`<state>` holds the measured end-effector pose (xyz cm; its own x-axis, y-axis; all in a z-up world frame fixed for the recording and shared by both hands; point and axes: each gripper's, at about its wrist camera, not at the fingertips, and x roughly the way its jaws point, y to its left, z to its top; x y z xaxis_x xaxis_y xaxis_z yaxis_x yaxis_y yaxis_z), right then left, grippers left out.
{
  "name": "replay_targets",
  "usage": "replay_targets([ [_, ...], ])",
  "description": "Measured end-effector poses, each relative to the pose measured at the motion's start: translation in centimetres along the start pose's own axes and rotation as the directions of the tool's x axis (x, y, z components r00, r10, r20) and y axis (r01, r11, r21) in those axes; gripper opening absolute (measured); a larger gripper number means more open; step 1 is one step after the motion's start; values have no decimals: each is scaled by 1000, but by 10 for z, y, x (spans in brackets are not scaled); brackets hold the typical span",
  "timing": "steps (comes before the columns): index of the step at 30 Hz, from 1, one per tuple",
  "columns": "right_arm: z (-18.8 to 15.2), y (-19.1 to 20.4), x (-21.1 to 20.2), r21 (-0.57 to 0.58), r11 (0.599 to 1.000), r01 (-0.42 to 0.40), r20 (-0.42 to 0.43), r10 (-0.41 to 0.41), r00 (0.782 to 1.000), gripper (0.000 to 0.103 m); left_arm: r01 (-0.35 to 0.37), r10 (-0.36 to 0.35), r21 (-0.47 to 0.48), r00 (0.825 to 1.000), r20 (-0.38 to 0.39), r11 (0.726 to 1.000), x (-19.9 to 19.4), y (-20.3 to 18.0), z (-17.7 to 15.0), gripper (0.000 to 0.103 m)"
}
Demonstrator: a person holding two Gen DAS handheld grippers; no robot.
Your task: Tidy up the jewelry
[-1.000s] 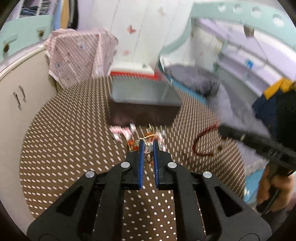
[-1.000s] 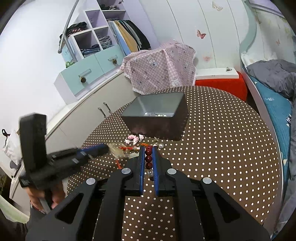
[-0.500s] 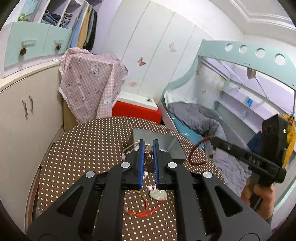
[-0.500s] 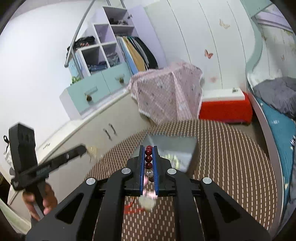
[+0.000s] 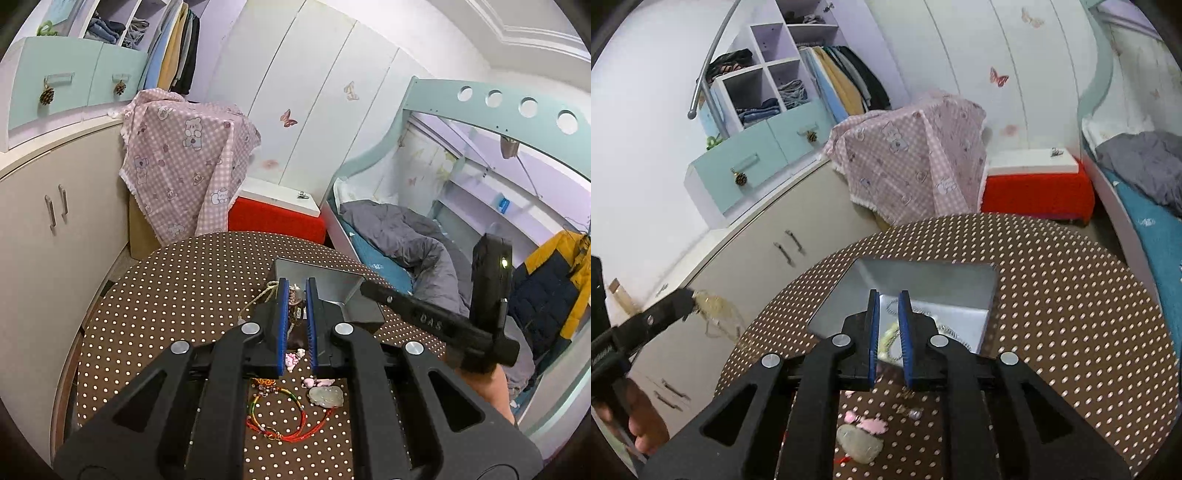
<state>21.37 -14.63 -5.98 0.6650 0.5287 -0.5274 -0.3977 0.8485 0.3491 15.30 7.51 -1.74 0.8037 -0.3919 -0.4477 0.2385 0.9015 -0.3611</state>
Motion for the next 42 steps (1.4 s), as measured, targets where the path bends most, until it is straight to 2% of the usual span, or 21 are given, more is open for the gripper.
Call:
replay_targets([
  [2, -2, 11, -6, -26, 999, -33, -4, 33, 999, 19, 7, -7, -5, 1000, 1, 1000, 0, 1, 1, 9],
  [3, -4, 19, -7, -45, 997, -61, -13, 60, 998, 29, 10, -10, -7, 1000, 2, 1000, 0, 1, 1, 9],
  [5, -13, 39, -9, -104, 990, -97, -36, 94, 995, 40, 14, -14, -9, 1000, 6, 1000, -2, 1, 0, 9],
  [9, -27, 67, 3, -169, 969, -178, -114, 160, 981, 46, 29, -29, -6, 999, 14, 1000, -6, -3, 2, 9],
  [14, -34, 82, 26, -181, 963, -198, -164, 169, 972, 48, 52, -52, 8, 998, 18, 999, -15, -8, 2, 9],
  [15, -35, 82, 30, -180, 965, -190, -165, 161, 973, 42, 54, -55, 10, 998, 20, 998, -16, -9, 2, 9],
  [16, -35, 82, 31, -183, 967, -177, -162, 147, 976, 31, 56, -56, 11, 998, 24, 998, -19, -10, 2, 9],
  [17, -35, 81, 30, -179, 969, -171, -162, 143, 976, 8, 53, -54, 13, 998, 29, 998, -21, -12, 2, 9],
  [18, -33, 78, 26, -161, 972, -171, -148, 147, 978, 4, 50, -50, 17, 998, 34, 999, -24, -12, 2, 9],
  [23, -22, 72, -1, -158, 978, -136, -73, 126, 989, 4, 49, -49, 0, 997, 53, 999, -32, -6, 5, 9],
  [28, -4, 69, -28, -145, 980, -136, -9, 136, 991, 4, 44, -43, -15, 998, 34, 999, -26, -5, 3, 9],
  [35, 12, 64, -47, -154, 983, -104, 43, 111, 993, 4, 47, -48, -19, 998, -46, 999, -2, -7, -8, 10],
  [40, 20, 65, -56, -166, 983, -79, 75, 92, 993, 4, 56, -53, 27, 994, -99, 998, 17, -21, -13, 10],
  [42, 24, 64, -61, -174, 983, -61, 96, 79, 992, 4, 57, -53, 34, 992, -114, 998, 24, -24, -13, 16],
])
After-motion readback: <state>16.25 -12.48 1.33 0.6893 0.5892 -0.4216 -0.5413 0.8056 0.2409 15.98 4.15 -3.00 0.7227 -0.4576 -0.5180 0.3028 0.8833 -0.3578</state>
